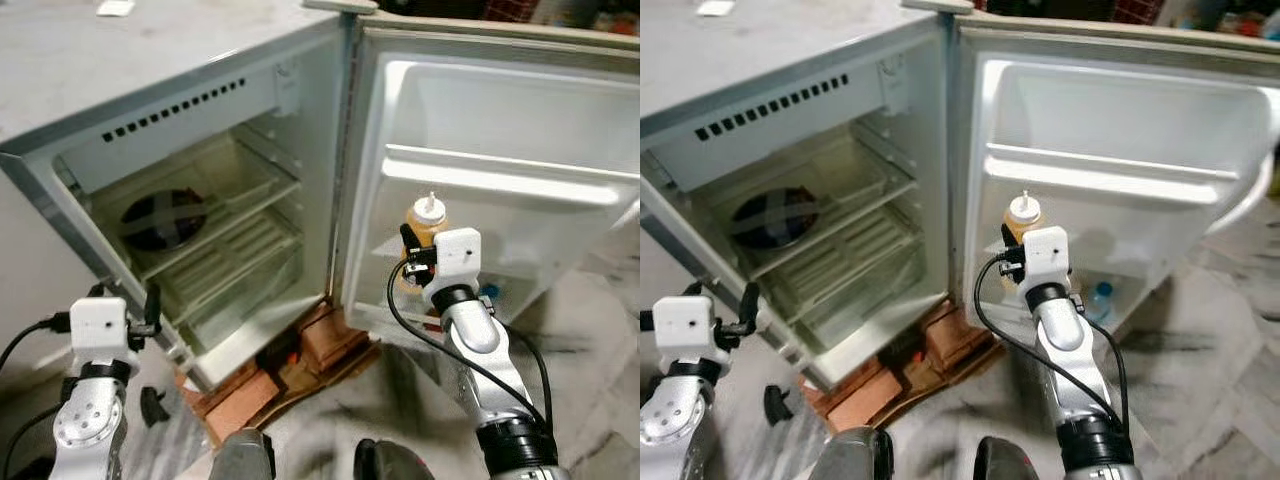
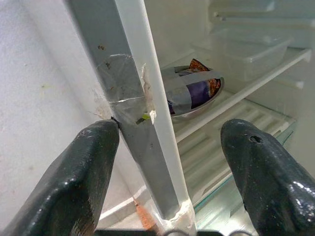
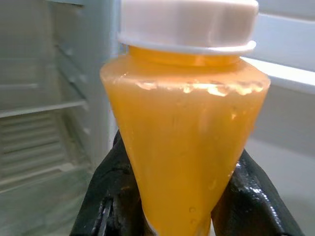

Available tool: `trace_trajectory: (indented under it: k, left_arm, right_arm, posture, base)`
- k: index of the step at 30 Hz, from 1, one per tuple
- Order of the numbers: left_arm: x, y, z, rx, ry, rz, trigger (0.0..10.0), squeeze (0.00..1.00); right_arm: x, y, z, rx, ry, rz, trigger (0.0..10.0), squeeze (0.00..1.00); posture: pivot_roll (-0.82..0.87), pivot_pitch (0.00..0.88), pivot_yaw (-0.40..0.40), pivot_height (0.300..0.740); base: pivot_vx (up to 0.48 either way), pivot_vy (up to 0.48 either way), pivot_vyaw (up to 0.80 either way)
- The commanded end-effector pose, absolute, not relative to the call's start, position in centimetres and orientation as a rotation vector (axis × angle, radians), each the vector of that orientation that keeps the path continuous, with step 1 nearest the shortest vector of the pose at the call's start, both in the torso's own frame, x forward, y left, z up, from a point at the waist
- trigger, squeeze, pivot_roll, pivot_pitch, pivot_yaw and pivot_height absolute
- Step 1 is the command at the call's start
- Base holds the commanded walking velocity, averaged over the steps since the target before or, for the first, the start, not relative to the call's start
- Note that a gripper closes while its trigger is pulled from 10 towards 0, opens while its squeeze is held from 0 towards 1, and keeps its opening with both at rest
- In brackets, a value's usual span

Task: Restocking fridge

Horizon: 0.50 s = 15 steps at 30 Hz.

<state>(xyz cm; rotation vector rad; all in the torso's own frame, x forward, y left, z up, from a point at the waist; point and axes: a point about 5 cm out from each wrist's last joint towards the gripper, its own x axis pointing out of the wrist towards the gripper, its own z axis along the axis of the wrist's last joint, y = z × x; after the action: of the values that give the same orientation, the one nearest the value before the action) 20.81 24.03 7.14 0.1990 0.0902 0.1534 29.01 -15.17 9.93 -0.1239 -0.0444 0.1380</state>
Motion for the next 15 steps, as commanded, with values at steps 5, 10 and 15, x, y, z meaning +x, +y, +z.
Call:
trace_trajectory:
  k: [5,10,15]
  left_arm:
    - [21.2,22.6,7.6,0.225,0.089,0.013,10.0,0.00]
    - [20.8,22.7,7.4,0.222,0.112,-0.001,10.0,0.00]
    - [20.9,22.2,7.2,0.222,0.119,-0.018,10.0,0.00]
  right_arm:
    - [27.6,-15.8,9.8,-0.080,0.014,0.114,10.0,0.00]
    - [26.5,-16.6,9.1,-0.075,0.066,0.092,10.0,0.00]
    - [26.7,-16.6,8.8,-0.055,0.105,0.074,10.0,0.00]
  posture:
    - [0.17,0.085,-0.017,0.740]
    - [0.17,0.084,-0.016,0.740]
    - [0.17,0.080,-0.012,0.740]
  base:
    - [0.000,0.000,-0.80]
    - [0.000,0.000,-0.33]
    - [0.000,0.000,0.00]
